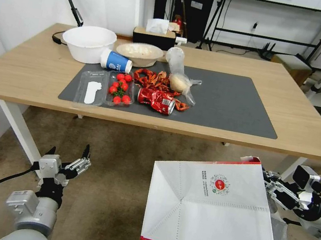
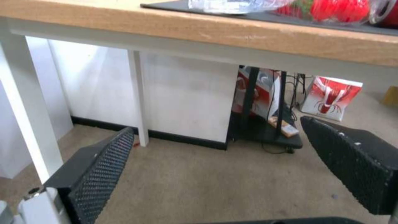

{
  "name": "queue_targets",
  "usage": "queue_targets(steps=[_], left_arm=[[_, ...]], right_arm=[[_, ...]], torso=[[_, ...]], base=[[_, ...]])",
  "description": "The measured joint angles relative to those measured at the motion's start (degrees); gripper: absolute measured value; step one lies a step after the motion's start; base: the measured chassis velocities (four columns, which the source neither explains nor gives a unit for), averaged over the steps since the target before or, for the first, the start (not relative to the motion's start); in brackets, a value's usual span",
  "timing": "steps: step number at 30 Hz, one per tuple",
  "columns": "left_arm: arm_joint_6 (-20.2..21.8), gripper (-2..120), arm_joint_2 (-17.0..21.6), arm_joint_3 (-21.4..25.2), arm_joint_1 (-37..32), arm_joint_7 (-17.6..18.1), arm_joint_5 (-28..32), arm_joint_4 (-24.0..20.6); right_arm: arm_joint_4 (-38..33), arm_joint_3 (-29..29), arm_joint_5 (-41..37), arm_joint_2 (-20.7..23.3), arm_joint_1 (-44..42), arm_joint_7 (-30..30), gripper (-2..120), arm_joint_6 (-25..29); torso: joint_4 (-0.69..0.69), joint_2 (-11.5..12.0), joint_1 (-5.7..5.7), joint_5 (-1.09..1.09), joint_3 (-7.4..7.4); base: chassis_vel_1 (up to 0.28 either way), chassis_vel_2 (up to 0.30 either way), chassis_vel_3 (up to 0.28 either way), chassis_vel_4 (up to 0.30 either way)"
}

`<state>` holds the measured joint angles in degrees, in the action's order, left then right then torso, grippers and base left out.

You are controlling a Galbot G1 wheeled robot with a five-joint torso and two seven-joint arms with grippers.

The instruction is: Pick up the food delivery bag from the floor and place it on the table.

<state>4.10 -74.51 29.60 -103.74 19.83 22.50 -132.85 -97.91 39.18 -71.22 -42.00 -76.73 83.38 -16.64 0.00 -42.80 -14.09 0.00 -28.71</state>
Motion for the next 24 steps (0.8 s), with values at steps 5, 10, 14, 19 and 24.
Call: queue_targets(steps=[5, 10, 14, 19, 24], left_arm=[[0.0, 100, 0.0, 0.0, 0.1, 0.0, 0.0, 0.1], [0.0, 100, 0.0, -0.1, 0.1, 0.0, 0.0, 0.2], [0.0, 100, -0.1, -0.1, 0.1, 0.0, 0.0, 0.2], [0.0, 100, -0.1, -0.1, 0.1, 0.0, -0.1, 0.2], [0.0, 100, -0.1, -0.1, 0.1, 0.0, -0.2, 0.2]], right_arm=[[0.0, 0.0, 0.0, 0.0, 0.0, 0.0, 0, 0.0], [0.0, 0.0, 0.0, 0.0, 0.0, 0.0, 0, 0.1], [0.0, 0.0, 0.0, 0.1, 0.0, 0.0, 0, 0.1], [0.0, 0.0, -0.1, 0.2, 0.0, 0.0, 0, 0.1], [0.0, 0.1, -0.1, 0.2, -0.2, 0.0, 0, 0.1]], torso=[[0.00, -1.4, -0.59, 0.00, -0.84], [0.00, -2.6, -1.07, 0.00, -1.49], [0.00, -3.6, -1.54, 0.00, -2.09], [0.00, -4.6, -1.96, 0.00, -2.67], [0.00, -6.3, -2.65, 0.00, -3.64]], base=[[0.000, 0.000, 0.000, 0.000], [0.000, 0.000, 0.000, 0.000], [0.000, 0.000, 0.000, 0.000], [0.000, 0.000, 0.000, 0.000], [0.000, 0.000, 0.000, 0.000]])
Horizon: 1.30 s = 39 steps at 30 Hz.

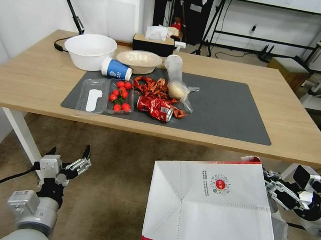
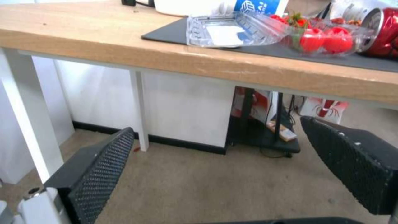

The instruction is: Pick up the food delivery bag from the floor and place it on the table.

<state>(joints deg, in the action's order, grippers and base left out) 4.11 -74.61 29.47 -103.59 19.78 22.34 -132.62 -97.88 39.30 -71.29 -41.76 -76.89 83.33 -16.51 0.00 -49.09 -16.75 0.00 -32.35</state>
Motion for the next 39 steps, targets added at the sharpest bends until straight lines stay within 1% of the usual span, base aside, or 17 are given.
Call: queue_targets(steps=[5, 18, 25, 30, 34, 39], left_arm=[[0.0, 100, 0.0, 0.1, -0.1, 0.0, 0.0, -0.1], [0.0, 100, 0.1, 0.1, 0.0, 0.0, 0.0, -0.1], [0.1, 100, 0.3, 0.1, 0.2, 0.0, 0.1, 0.0], [0.1, 100, 0.3, 0.1, 0.2, 0.1, 0.1, 0.2], [0.1, 100, 0.2, 0.1, 0.2, 0.1, 0.1, 0.2], [0.1, 100, 0.2, 0.1, 0.2, 0.1, 0.1, 0.3]], right_arm=[[0.0, 0.0, 0.0, 0.0, 0.1, 0.0, 0, 0.0], [0.0, -0.1, 0.0, 0.1, 0.1, -0.1, 0, 0.0], [0.2, -0.4, 0.3, -0.2, 0.4, -0.2, 0, 0.1], [0.3, -0.4, 0.3, -0.2, 0.5, -0.2, 0, 0.1], [0.4, -0.5, 0.3, -0.2, 0.6, -0.2, 0, 0.1], [0.4, -0.5, 0.3, -0.3, 0.6, -0.3, 0, 0.1]], torso=[[0.00, -1.5, -0.65, 0.00, -0.87], [0.00, -4.5, -1.92, 0.00, -2.52], [0.00, -6.9, -2.95, 0.00, -3.91], [0.00, -7.8, -3.34, 0.00, -4.41], [0.00, -9.3, -4.05, 0.00, -5.20], [0.00, -10.3, -4.48, 0.00, -5.82]], base=[[0.000, 0.000, 0.000, 0.000], [0.000, 0.000, 0.000, 0.000], [0.000, 0.000, 0.000, 0.000], [0.000, 0.000, 0.000, 0.000], [0.000, 0.000, 0.000, 0.000], [0.000, 0.000, 0.000, 0.000]])
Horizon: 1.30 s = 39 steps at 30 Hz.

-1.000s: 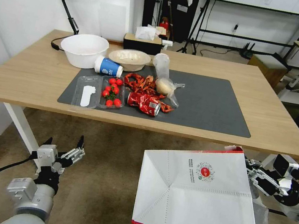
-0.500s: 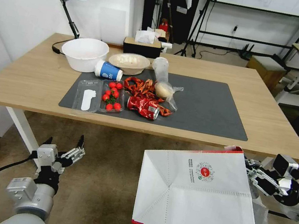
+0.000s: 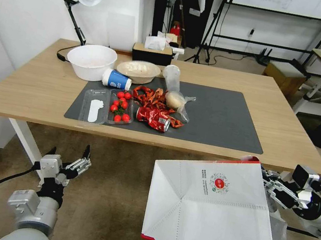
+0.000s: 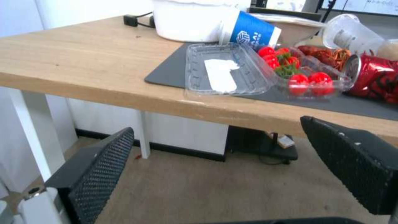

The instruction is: Pick up the food delivery bag from the floor and place it on the table.

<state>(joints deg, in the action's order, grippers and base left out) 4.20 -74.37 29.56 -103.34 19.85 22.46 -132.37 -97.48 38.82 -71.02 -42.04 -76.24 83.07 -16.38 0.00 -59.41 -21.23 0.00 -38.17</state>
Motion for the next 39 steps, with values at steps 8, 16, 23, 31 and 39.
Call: queue_targets(steps=[8, 16, 23, 31, 39], left_arm=[[0.0, 100, 0.0, 0.0, 0.0, -0.5, 0.0, 0.1], [0.0, 100, 0.0, 0.0, -0.1, -0.5, 0.0, 0.2], [-0.1, 100, 0.0, 0.1, -0.1, -0.8, -0.1, 0.3], [-0.7, 100, 0.0, 0.3, 0.0, -1.5, -0.1, 0.5], [-1.1, 100, 0.1, 0.2, 0.0, -1.2, -0.1, 0.7]], right_arm=[[0.2, 0.0, 0.0, -0.1, -0.1, -0.1, 0, 0.0], [0.4, 0.0, 0.0, -0.1, -0.1, -0.1, 0, 0.1], [0.4, 0.0, 0.0, -0.1, 0.0, -0.1, 0, 0.1], [0.3, 0.1, -0.1, -0.1, 0.0, -0.2, 0, 0.1], [0.2, 0.4, -0.5, -0.3, -0.2, -0.5, 0, 0.2]], torso=[[0.00, -2.3, -0.99, 0.00, -1.33], [0.00, -4.1, -1.79, 0.00, -2.33], [0.00, -5.3, -2.33, 0.00, -2.99], [0.00, -6.5, -2.87, 0.00, -3.69], [0.00, -6.3, -2.79, 0.01, -3.59]], base=[[0.000, 0.000, 0.000, 0.000], [0.000, 0.000, 0.000, 0.000], [0.000, 0.000, 0.000, 0.000], [0.000, 0.000, 0.000, 0.000], [0.000, 0.000, 0.000, 0.000]])
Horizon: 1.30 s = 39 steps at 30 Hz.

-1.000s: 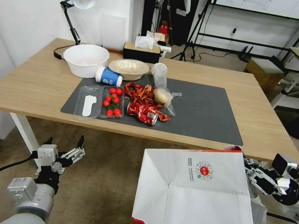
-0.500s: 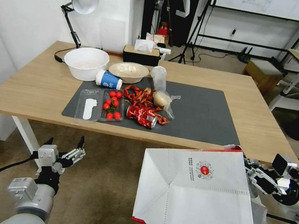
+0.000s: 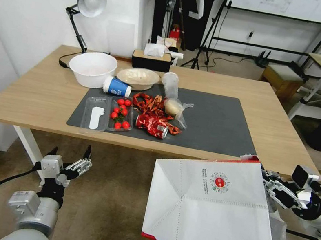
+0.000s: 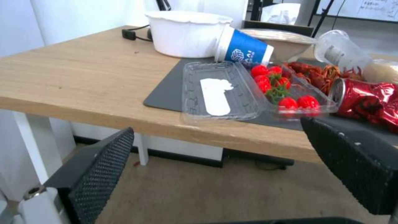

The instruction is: Pick up the food delivery bag from the floor and place it on the table.

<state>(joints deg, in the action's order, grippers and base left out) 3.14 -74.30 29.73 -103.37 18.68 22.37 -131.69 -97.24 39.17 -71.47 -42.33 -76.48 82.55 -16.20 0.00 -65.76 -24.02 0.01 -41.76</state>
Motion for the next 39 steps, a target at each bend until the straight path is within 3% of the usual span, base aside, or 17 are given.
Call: queue_targets(steps=[9, 23, 29, 39], left_arm=[[-0.2, 100, -0.2, -0.2, 0.1, 0.3, -0.2, 0.4], [-0.8, 100, -0.5, -0.5, 0.5, 0.3, -0.6, 1.4], [-0.9, 100, -0.4, -0.3, 0.5, 0.4, -0.6, 1.5], [-1.1, 100, -0.5, -0.5, 0.5, 0.4, -0.8, 1.6]], right_arm=[[-1.7, 1.1, -2.5, 0.6, -0.7, -2.4, 0, 0.7], [-13.4, 8.8, -15.6, 5.1, -1.7, -18.1, 0, 2.9], [-16.9, 13.4, -21.0, 10.0, -2.4, -26.6, 0, 3.4], [-15.5, 15.7, -28.3, 18.8, -0.2, -33.9, 0, 4.2]], torso=[[0.00, 0.3, 0.12, 0.00, 0.15], [0.00, 0.5, 0.21, -0.02, 0.26], [-0.01, 0.5, 0.23, -0.01, 0.29], [0.01, 0.6, 0.25, -0.01, 0.31]], base=[[0.000, 0.000, 0.000, 0.000], [0.000, 0.000, 0.000, 0.000], [0.000, 0.000, 0.000, 0.000], [0.000, 0.000, 0.000, 0.000]])
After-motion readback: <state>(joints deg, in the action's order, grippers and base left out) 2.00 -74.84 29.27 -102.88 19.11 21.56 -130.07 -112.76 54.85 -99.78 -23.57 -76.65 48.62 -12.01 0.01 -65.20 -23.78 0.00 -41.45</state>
